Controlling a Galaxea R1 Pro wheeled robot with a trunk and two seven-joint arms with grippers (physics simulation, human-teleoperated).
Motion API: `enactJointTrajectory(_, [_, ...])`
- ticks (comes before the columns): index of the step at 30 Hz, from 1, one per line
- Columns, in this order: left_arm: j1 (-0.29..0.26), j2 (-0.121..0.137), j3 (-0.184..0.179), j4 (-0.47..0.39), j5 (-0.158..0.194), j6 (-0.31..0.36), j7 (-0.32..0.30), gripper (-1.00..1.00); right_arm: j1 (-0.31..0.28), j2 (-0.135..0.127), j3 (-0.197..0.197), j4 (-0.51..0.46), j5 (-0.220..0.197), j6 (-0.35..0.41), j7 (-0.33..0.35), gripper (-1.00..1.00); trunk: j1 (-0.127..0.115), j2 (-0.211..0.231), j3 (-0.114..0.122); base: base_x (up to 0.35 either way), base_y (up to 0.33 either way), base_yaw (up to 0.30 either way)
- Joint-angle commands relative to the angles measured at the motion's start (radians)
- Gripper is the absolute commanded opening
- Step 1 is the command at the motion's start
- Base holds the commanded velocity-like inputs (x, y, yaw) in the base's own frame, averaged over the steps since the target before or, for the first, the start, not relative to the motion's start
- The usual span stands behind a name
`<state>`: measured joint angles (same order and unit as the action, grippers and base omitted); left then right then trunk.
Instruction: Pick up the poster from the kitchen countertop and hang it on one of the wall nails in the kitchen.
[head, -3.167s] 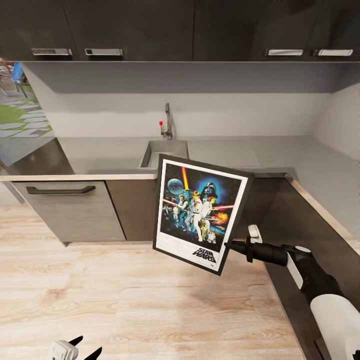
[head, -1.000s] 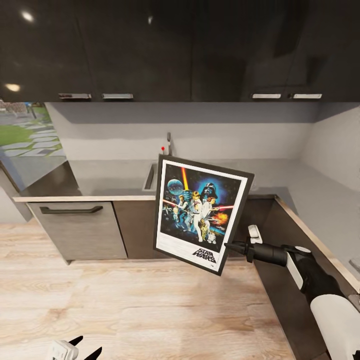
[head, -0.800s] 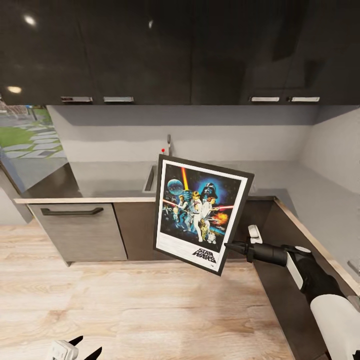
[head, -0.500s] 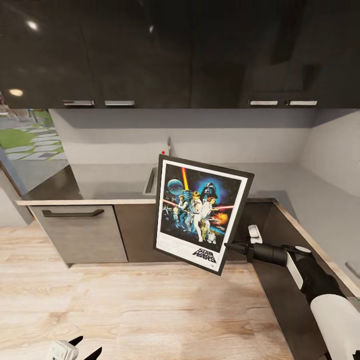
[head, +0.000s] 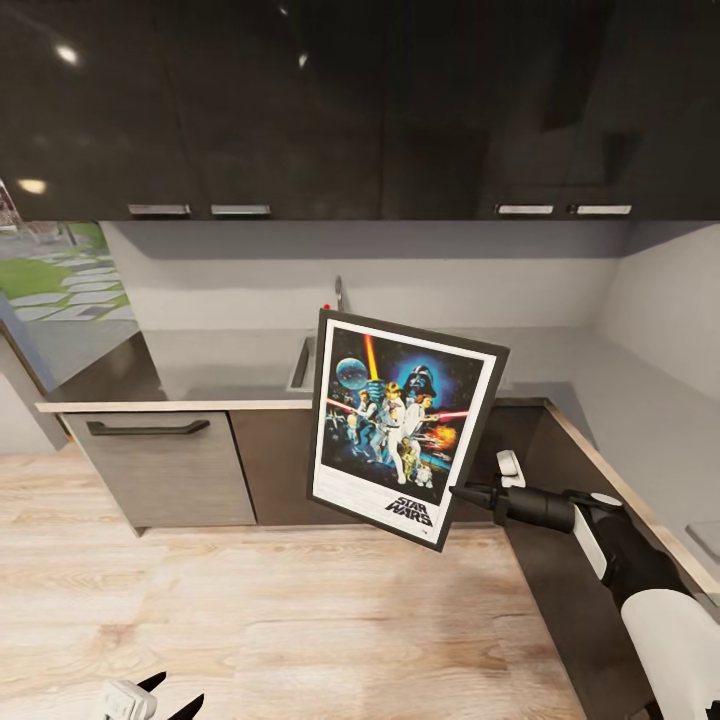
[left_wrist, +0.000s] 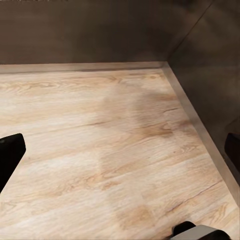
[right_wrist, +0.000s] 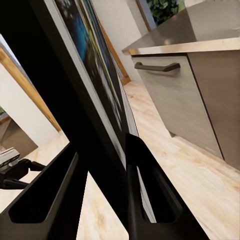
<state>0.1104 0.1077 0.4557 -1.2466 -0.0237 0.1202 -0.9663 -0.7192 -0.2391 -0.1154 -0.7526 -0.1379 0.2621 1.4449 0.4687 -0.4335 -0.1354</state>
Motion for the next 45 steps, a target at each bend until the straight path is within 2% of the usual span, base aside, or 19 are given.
enactJointTrajectory(1, [0.000, 0.000, 0.001, -0.002, -0.002, 0.009, -0.005, 1.00, -0.001, 0.000, 0.000, 0.000, -0.003, 0.012, 0.004, -1.00, -0.003, 0.005, 0.001, 0.000, 0.000, 0.000])
enactJointTrajectory(5, [-0.001, 0.000, 0.001, -0.002, -0.002, 0.010, -0.005, 1.00, 0.000, 0.000, 0.000, 0.001, -0.003, 0.012, 0.003, -1.00, -0.019, 0.033, 0.014, 0.000, 0.000, 0.000])
enactJointTrajectory(24, [-0.001, 0.000, 0.001, -0.002, -0.002, 0.010, -0.005, 1.00, -0.001, -0.002, -0.002, -0.001, -0.001, 0.015, 0.003, -1.00, -0.019, 0.033, 0.014, 0.000, 0.000, 0.000])
enactJointTrajectory(41, [0.000, 0.000, 0.001, -0.003, -0.002, 0.010, -0.005, 1.00, -0.002, -0.002, -0.005, -0.010, -0.001, 0.075, -0.002, -1.00, -0.019, 0.033, 0.014, 0.000, 0.000, 0.000])
enactJointTrajectory(45, [-0.001, 0.000, 0.001, -0.004, -0.002, 0.009, -0.005, 1.00, -0.002, -0.002, -0.006, -0.012, 0.000, 0.075, -0.033, -1.00, -0.019, 0.033, 0.014, 0.000, 0.000, 0.000])
